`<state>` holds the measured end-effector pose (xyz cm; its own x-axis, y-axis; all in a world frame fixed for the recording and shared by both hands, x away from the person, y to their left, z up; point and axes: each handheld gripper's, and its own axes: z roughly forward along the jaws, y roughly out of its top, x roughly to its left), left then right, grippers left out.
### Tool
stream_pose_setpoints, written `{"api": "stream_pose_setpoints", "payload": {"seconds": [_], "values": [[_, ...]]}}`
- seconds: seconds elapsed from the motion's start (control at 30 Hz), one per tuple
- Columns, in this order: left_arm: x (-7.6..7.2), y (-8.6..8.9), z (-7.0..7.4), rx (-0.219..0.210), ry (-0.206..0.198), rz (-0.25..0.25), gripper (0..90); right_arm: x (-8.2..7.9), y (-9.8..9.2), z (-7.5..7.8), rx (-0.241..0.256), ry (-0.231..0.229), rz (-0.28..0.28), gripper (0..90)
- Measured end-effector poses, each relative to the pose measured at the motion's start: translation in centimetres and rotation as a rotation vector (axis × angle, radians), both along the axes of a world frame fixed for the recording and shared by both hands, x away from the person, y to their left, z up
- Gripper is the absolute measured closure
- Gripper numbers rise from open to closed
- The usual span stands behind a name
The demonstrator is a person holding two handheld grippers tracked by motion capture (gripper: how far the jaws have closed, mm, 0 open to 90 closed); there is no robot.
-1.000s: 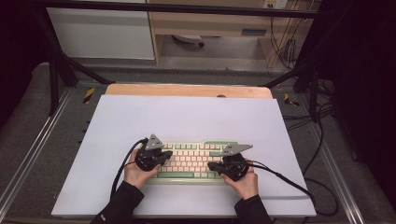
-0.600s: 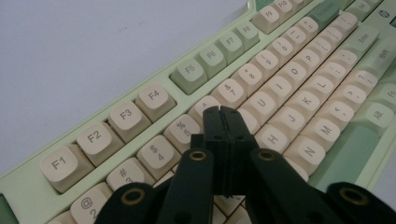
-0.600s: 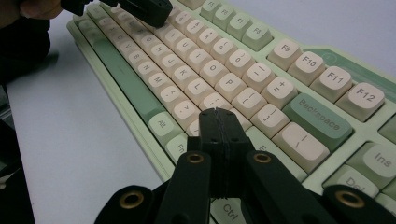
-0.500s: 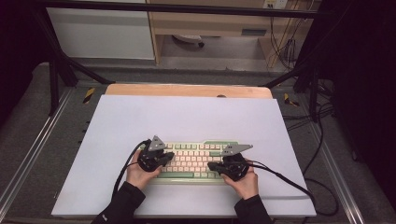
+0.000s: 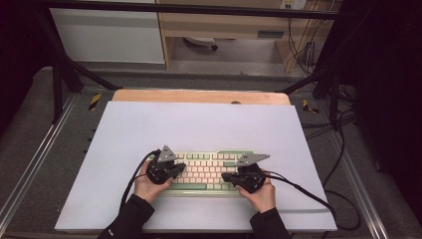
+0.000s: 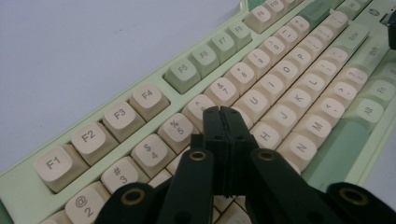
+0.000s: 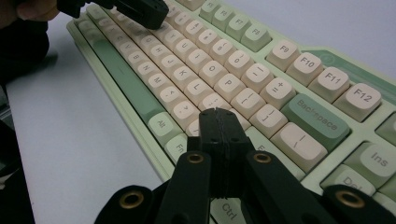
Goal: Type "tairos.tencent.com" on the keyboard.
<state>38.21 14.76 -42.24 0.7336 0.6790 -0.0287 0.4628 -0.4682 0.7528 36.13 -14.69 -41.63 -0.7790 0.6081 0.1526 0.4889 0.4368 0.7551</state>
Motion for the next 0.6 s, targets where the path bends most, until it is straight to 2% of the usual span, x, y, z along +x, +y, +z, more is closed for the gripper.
{"api": "stream_pose_setpoints", "payload": {"seconds": [0.6], "values": [[-1.3, 2.0, 0.8, -0.005, -0.012, -0.005, 89.5, 0.0, 0.1, -0.1, -0.004, 0.005, 0.0, 90.0]]}}
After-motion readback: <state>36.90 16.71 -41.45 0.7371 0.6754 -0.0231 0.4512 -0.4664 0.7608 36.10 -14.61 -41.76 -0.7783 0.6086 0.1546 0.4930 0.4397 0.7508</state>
